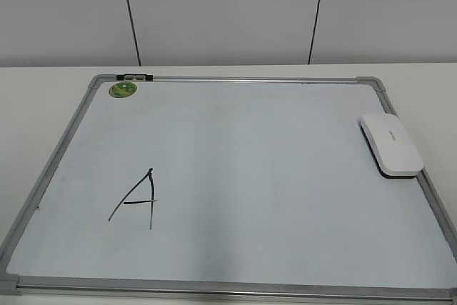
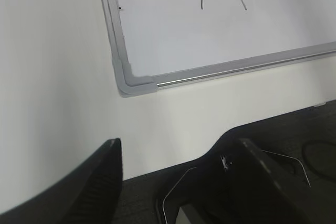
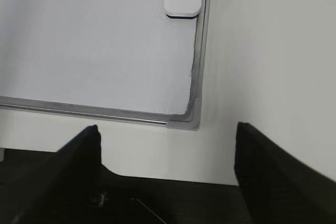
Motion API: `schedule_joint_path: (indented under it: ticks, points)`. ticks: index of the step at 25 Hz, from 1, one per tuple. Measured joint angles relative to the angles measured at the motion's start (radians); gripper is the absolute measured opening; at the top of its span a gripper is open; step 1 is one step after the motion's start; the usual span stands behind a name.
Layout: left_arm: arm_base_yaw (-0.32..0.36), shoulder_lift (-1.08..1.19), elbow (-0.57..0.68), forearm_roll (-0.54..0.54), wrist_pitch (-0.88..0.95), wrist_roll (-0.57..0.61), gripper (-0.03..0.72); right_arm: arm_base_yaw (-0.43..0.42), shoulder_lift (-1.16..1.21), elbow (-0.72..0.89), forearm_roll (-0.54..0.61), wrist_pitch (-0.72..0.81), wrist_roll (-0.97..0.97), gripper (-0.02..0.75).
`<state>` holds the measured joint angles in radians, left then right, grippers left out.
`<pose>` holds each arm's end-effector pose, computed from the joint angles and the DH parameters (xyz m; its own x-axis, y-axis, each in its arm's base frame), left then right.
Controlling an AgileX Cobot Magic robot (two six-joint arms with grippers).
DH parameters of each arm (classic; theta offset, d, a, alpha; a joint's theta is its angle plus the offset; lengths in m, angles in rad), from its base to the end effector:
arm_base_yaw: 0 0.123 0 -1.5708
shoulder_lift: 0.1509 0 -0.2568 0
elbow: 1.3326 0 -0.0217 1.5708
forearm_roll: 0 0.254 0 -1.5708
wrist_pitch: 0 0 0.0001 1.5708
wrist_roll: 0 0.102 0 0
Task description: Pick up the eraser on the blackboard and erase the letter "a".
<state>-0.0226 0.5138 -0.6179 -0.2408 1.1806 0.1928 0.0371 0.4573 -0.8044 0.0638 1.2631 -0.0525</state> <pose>0.0980 -0.0247 0.2684 -0.8111 0.1154 -0.5735 0.2269 0.9657 -0.1266 0.0790 0.0091 0.3212 -0.7332 -0.0603 -0.6774 -0.1024 0.9945 0.0223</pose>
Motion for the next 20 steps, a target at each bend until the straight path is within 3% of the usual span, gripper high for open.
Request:
schedule_joint_path:
  ticks: [13, 20]
  points:
    - [-0.011, -0.171, 0.087, 0.041, -0.058, -0.002, 0.482, 0.0, -0.152, 0.258, -0.05, -0.028, 0.019, 0.587]
    - [-0.011, -0.171, 0.1, 0.091, -0.071, -0.002, 0.481, 0.0, -0.161, 0.285, -0.054, -0.067, 0.022, 0.586]
